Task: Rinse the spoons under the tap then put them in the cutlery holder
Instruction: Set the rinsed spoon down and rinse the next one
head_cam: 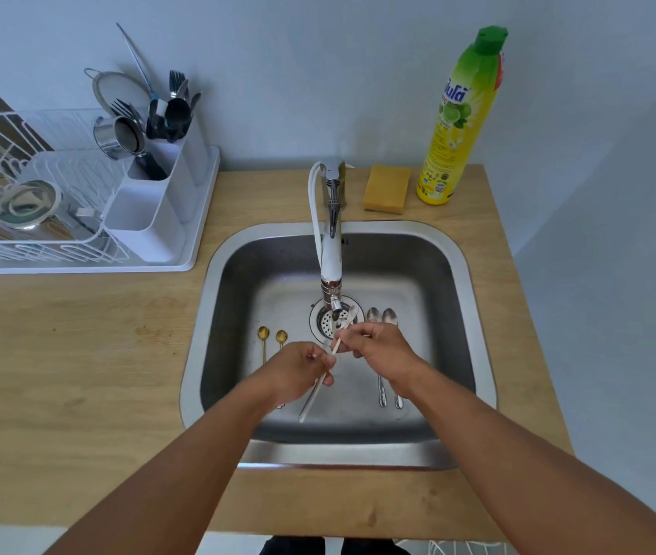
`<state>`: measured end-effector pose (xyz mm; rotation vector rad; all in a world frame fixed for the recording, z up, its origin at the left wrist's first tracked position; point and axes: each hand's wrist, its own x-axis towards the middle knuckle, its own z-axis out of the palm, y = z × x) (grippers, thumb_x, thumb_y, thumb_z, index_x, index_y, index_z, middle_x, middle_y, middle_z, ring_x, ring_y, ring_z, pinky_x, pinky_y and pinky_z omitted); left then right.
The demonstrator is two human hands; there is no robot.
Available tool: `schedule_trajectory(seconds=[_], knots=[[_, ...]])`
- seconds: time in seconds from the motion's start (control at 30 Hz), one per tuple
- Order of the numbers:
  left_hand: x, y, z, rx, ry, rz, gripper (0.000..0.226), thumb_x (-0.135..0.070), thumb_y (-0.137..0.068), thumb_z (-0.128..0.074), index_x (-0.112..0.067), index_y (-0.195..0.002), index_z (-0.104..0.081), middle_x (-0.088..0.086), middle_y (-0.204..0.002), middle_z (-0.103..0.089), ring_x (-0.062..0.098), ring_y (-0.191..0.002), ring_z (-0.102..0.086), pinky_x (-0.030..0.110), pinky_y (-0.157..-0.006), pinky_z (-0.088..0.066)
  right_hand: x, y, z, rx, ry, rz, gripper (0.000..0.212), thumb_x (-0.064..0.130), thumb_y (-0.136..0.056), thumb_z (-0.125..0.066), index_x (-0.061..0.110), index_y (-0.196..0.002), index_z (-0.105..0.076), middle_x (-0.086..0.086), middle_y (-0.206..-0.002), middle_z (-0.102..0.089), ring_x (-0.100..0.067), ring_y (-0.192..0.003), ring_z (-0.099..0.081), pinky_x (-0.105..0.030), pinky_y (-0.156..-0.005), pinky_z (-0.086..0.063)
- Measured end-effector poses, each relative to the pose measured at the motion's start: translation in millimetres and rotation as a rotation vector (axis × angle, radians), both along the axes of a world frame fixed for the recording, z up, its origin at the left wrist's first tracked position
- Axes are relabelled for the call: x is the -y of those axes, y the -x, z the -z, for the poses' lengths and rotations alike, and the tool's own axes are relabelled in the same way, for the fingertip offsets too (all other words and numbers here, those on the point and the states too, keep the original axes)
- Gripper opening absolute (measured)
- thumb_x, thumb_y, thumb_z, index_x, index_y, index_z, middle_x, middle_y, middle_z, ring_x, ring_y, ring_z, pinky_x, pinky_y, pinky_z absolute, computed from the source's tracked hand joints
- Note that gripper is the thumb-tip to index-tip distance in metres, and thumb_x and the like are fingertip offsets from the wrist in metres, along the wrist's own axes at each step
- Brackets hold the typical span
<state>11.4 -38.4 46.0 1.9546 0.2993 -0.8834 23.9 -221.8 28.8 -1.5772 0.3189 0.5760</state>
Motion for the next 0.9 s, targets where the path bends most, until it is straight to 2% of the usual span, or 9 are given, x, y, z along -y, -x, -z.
schedule_trajectory(seconds=[0.07, 0.1, 0.2, 0.33, 0.5, 0.57, 0.67, 0.73, 0.9], knots=[[6.2, -8.4, -1.5, 0.052, -0.02, -0.024, 0.032, -0.045, -0.102, -0.057, -0.021, -0.089, -0.074, -0.001, -0.082, -0.078, 0.01, -0.079, -0.064, 0.029, -0.076, -0.049, -5.0, 5.6, 5.6, -0.019, -0.012, -0.001, 0.012, 0.018, -0.097, -0.07, 0.019, -0.094, -0.082, 0.006, -0.096, -0.081, 0.002, -0.093, -0.072, -0.02, -0.086, -0.046], [9.5, -11.5, -1.5, 0.077, -0.034, -0.037, 0.034, -0.046, -0.102, -0.057, -0.021, -0.087, -0.074, -0.005, -0.079, -0.077, 0.008, -0.076, -0.062, 0.028, -0.073, -0.048, -5.8, 6.6, 6.7, -0.03, -0.02, 0.015, 0.012, 0.017, -0.096, -0.07, 0.018, -0.094, -0.082, 0.007, -0.098, -0.081, -0.001, -0.098, -0.071, -0.02, -0.088, -0.046], [17.7, -12.1, 2.8, 0.117, 0.001, -0.097, 0.026, -0.039, -0.102, -0.059, -0.022, -0.089, -0.074, -0.014, -0.068, -0.074, 0.006, -0.072, -0.061, 0.025, -0.069, -0.045, -0.7, 1.3, 4.5, -0.042, -0.022, 0.052, 0.01, 0.021, -0.095, -0.073, 0.018, -0.097, -0.082, 0.008, -0.098, -0.08, 0.005, -0.088, -0.068, -0.019, -0.083, -0.045], [19.5, -4.3, 6.9, 0.095, 0.086, -0.106, 0.023, -0.037, -0.104, -0.058, -0.021, -0.096, -0.073, -0.006, -0.079, -0.078, 0.008, -0.074, -0.06, 0.026, -0.072, -0.05, 5.3, -11.5, 0.5, -0.025, 0.039, 0.072, 0.015, 0.029, -0.094, -0.074, 0.019, -0.104, -0.081, 0.008, -0.105, -0.077, -0.002, -0.096, -0.064, -0.02, -0.082, -0.045], [14.2, -5.6, 7.3, 0.106, -0.012, -0.1, 0.023, -0.037, -0.104, -0.056, -0.022, -0.096, -0.073, -0.011, -0.08, -0.078, 0.008, -0.075, -0.062, 0.026, -0.074, -0.049, -3.0, -13.5, 4.5, -0.035, 0.052, 0.153, 0.019, 0.029, -0.094, -0.074, 0.016, -0.106, -0.08, 0.013, -0.1, -0.074, -0.003, -0.098, -0.065, -0.022, -0.088, -0.044], [18.3, -11.9, 4.6, 0.13, -0.001, -0.168, 0.024, -0.031, -0.104, -0.056, -0.017, -0.096, -0.073, -0.006, -0.081, -0.078, 0.011, -0.073, -0.061, 0.027, -0.071, -0.051, -10.6, -11.1, 7.5, -0.049, 0.037, 0.158, 0.01, 0.026, -0.095, -0.073, 0.02, -0.096, -0.081, 0.013, -0.097, -0.077, -0.002, -0.098, -0.067, -0.019, -0.083, -0.045], [25.6, -17.9, -0.8, 0.176, -0.012, -0.21, 0.029, -0.031, -0.105, -0.054, -0.014, -0.092, -0.073, -0.004, -0.081, -0.077, 0.011, -0.07, -0.061, 0.025, -0.065, -0.048, -19.3, -11.4, 8.0, -0.055, 0.049, 0.164, 0.02, 0.024, -0.096, -0.072, 0.025, -0.078, -0.079, 0.023, -0.077, -0.076, 0.009, -0.083, -0.067, -0.013, -0.073, -0.043], [25.9, -15.8, -1.4, 0.183, 0.005, -0.222, 0.028, -0.033, -0.105, -0.055, -0.015, -0.094, -0.074, -0.006, -0.079, -0.077, 0.01, -0.071, -0.063, 0.023, -0.066, -0.049, -18.4, -14.5, 5.9, -0.047, 0.071, 0.177, 0.025, 0.025, -0.095, -0.072, 0.028, -0.071, -0.076, 0.027, -0.069, -0.073, 0.015, -0.073, -0.065, -0.011, -0.069, -0.041], [11.8, 5.0, -0.3, 0.166, 0.015, -0.152, 0.026, -0.037, -0.105, -0.053, -0.025, -0.094, -0.074, -0.012, -0.081, -0.078, 0.002, -0.072, -0.066, 0.021, -0.064, -0.048, -13.5, -26.5, -5.7, -0.026, 0.093, 0.275, 0.01, 0.025, -0.093, -0.076, 0.02, -0.085, -0.079, 0.013, -0.078, -0.075, 0.003, -0.073, -0.064, -0.012, -0.06, -0.043]])
